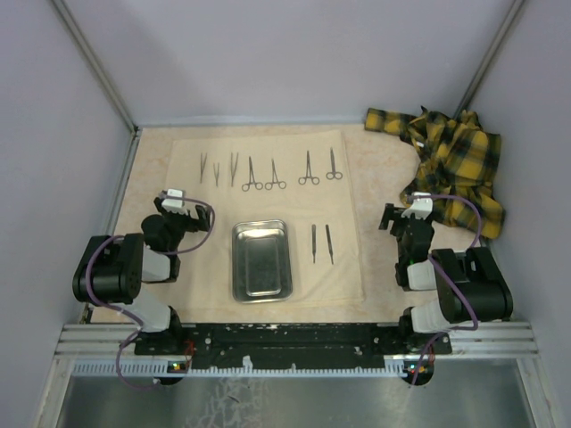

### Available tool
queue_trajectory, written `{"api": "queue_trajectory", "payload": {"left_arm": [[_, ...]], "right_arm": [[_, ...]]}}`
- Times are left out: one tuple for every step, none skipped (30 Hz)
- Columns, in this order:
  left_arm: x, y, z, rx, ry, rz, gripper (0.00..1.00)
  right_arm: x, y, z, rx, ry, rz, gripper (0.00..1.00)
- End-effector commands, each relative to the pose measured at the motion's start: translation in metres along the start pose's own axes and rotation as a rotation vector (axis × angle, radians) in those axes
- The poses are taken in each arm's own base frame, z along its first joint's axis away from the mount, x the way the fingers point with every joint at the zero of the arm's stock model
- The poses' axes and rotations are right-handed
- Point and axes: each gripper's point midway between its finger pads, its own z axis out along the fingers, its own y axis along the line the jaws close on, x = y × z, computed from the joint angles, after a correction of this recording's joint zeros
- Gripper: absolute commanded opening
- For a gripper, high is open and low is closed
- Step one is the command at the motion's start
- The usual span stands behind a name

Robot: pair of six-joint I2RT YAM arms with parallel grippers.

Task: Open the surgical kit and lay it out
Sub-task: Reset both arms

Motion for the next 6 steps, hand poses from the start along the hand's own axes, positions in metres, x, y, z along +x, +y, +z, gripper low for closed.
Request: {"api": "queue_trajectory", "payload": {"left_arm": [[-0.0081, -0.0013, 0.0001, 0.001, -0.034, 0.019, 1.0], [-0.0082, -0.0013, 0.0001, 0.001, -0.034, 0.019, 1.0], [-0.0082, -0.0012, 0.0001, 0.0, -0.034, 0.019, 1.0], [-0.0082, -0.0009, 0.0, -0.001, -0.034, 0.018, 1.0], [-0.0082, -0.0011, 0.0001, 0.0, -0.034, 0.019, 1.0], [-0.0083, -0.0014, 0.0001, 0.002, -0.034, 0.018, 1.0]], "right_arm": [[-0.0306, 0.0025, 0.0101, 0.0, -0.1, 0.003, 0.84], [-0.0303, 0.0031, 0.0103, -0.003, -0.098, 0.002, 0.84], [-0.0302, 0.003, 0.0103, -0.003, -0.097, 0.002, 0.84], [-0.0302, 0.0032, 0.0103, -0.003, -0.097, 0.002, 0.84], [-0.0301, 0.0032, 0.0103, -0.003, -0.097, 0.002, 0.84], [-0.0302, 0.0031, 0.0103, -0.003, -0.097, 0.002, 0.84]]}}
